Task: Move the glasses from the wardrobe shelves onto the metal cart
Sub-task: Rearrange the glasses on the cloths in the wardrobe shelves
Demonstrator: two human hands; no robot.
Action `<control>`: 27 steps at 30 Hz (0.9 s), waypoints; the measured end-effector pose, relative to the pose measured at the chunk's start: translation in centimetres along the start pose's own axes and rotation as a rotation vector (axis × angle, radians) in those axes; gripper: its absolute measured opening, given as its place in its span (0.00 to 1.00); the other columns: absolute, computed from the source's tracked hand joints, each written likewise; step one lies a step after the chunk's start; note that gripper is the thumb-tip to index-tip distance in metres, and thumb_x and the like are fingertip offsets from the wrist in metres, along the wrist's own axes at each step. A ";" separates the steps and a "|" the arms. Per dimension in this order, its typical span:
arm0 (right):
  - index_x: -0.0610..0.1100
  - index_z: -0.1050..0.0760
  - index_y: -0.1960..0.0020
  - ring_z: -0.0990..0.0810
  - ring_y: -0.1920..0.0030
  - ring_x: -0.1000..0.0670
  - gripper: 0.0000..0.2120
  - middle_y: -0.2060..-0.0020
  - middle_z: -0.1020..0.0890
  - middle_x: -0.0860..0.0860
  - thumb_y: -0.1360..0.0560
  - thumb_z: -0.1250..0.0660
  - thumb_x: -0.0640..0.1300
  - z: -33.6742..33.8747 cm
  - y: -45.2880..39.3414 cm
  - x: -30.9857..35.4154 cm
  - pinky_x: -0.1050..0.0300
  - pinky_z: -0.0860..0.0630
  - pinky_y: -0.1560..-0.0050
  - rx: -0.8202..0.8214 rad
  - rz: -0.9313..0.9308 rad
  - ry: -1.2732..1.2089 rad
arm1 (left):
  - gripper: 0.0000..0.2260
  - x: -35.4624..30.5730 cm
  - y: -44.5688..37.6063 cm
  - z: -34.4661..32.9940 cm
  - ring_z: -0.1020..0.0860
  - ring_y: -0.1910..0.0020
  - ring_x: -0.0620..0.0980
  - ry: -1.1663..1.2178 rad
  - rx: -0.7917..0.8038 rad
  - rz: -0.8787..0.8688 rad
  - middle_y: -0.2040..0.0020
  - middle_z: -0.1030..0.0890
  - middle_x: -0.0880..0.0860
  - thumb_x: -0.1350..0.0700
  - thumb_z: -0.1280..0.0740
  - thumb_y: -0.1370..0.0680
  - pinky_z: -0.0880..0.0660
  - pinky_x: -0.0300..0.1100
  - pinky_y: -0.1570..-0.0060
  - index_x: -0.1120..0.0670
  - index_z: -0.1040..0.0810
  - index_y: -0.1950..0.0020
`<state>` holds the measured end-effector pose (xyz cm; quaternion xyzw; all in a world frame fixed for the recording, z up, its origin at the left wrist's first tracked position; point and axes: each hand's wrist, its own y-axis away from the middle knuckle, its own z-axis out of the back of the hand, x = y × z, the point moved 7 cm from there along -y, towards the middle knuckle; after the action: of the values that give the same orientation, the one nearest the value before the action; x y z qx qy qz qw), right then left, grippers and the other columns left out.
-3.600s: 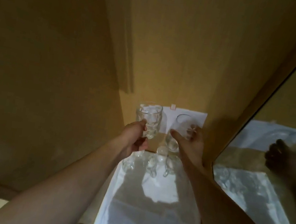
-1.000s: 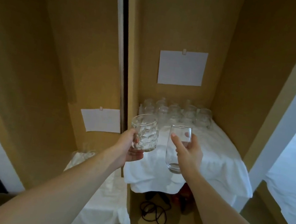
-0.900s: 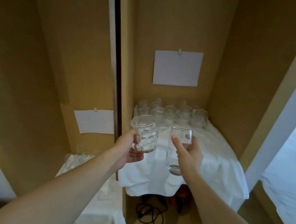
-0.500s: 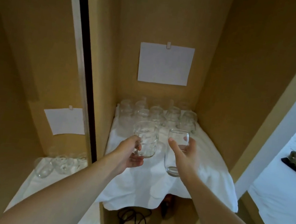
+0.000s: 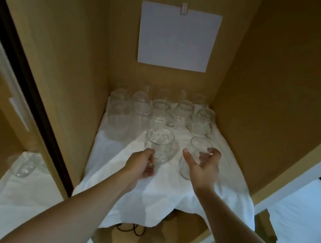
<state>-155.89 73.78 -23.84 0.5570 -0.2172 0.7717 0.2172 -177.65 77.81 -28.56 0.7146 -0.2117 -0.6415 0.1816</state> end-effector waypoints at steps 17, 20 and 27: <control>0.47 0.41 0.26 0.23 0.34 0.47 0.43 0.34 0.24 0.47 0.32 0.18 0.47 -2.3 -1.1 -5.6 0.55 0.26 0.39 0.115 0.067 0.162 | 0.16 1.2 -3.2 -1.1 0.23 0.67 0.53 0.094 -0.052 -0.173 0.67 0.20 0.54 0.49 0.28 0.24 0.22 0.49 0.58 0.52 0.20 0.71; 0.47 0.41 0.26 0.23 0.35 0.47 0.44 0.35 0.23 0.48 0.33 0.18 0.47 -2.4 -1.2 -5.6 0.54 0.26 0.38 0.105 0.050 0.173 | 0.15 1.4 -3.2 -0.9 0.20 0.65 0.53 0.096 -0.031 -0.174 0.65 0.18 0.55 0.48 0.27 0.24 0.18 0.52 0.51 0.55 0.18 0.67; 0.50 0.41 0.26 0.24 0.33 0.49 0.42 0.33 0.24 0.48 0.31 0.19 0.46 -2.3 -1.3 -6.2 0.49 0.26 0.34 0.117 0.024 0.099 | 0.23 2.1 -3.6 0.5 0.16 0.46 0.60 0.219 0.162 -0.163 0.54 0.15 0.62 0.44 0.25 0.29 0.20 0.49 0.41 0.65 0.16 0.52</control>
<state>-155.11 75.58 -30.24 0.5273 -0.1676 0.8120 0.1855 -177.73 79.76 -32.30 0.8075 -0.1831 -0.5531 0.0929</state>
